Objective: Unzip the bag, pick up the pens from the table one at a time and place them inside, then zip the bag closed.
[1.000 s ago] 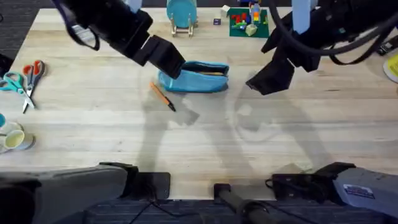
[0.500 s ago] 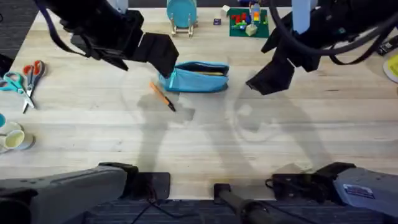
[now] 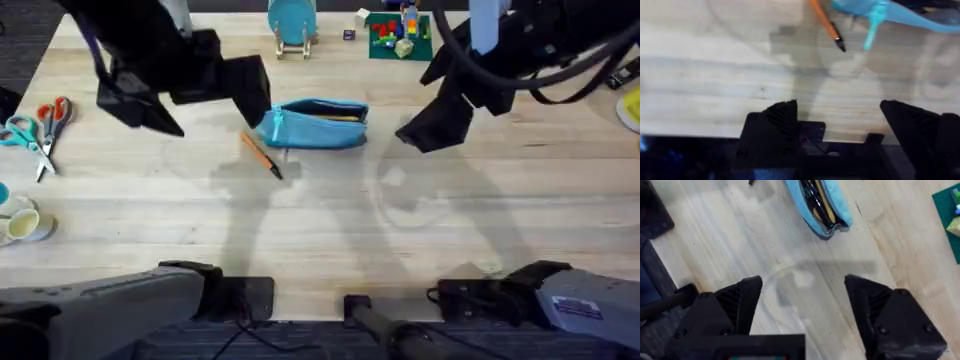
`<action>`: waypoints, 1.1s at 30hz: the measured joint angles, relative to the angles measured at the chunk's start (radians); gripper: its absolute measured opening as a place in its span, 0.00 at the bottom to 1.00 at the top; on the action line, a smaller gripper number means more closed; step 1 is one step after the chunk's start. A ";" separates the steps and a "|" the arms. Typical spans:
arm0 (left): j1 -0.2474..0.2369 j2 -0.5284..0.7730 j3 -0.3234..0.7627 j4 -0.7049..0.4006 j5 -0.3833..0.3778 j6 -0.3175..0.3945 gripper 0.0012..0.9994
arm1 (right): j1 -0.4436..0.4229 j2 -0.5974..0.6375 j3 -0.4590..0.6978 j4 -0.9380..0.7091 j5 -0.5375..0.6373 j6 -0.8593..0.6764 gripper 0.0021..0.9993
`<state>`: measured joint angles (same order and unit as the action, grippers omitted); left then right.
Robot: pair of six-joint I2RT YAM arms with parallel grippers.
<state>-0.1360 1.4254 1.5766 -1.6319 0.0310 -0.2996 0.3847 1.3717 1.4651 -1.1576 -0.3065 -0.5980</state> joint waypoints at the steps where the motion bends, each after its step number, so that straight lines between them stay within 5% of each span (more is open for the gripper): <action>1: 0.000 0.000 -0.014 0.002 -0.006 -0.039 1.00 | 0.000 0.000 0.000 0.000 0.000 0.000 1.00; 11: 0.000 0.000 -0.065 0.002 -0.025 -0.493 0.99 | 0.000 0.000 0.000 0.000 0.000 0.000 1.00; 17: 0.000 0.000 -0.069 0.002 -0.025 -0.676 0.99 | 0.000 0.000 0.000 0.000 0.000 0.000 1.00; 24: 0.000 0.000 -0.099 0.027 -0.035 -0.748 0.99 | 0.000 0.000 0.000 0.000 0.000 0.000 1.00; 33: 0.000 0.000 -0.266 0.141 -0.044 -0.752 0.99 | 0.000 0.000 0.000 0.000 0.000 0.000 1.00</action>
<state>-0.1360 1.4254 1.3102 -1.4906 -0.0131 -1.0516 0.3847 1.3716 1.4651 -1.1576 -0.3065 -0.5980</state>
